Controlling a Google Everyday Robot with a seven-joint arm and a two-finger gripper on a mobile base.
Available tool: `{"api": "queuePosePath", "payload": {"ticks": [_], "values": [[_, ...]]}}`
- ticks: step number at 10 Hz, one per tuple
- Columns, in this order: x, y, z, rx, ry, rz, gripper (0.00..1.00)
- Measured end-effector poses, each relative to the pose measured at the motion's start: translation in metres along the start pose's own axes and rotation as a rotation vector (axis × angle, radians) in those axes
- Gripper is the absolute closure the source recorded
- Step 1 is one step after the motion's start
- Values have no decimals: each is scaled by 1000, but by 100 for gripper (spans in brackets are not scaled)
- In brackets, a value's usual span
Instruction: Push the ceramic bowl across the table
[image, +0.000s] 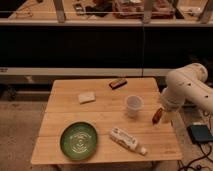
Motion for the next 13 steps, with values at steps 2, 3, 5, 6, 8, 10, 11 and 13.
{"api": "queuePosePath", "payload": {"ticks": [2, 3, 5, 6, 8, 10, 11, 13], "values": [[0, 0, 0, 0, 0, 0, 35], [0, 0, 0, 0, 0, 0, 35], [0, 0, 0, 0, 0, 0, 35], [0, 0, 0, 1, 0, -1, 35], [-6, -5, 0, 17, -12, -16, 35], [-48, -24, 7, 48, -122, -75, 35], [-65, -30, 11, 61, -181, -102, 35], [-96, -34, 18, 78, -290, -160, 35]]}}
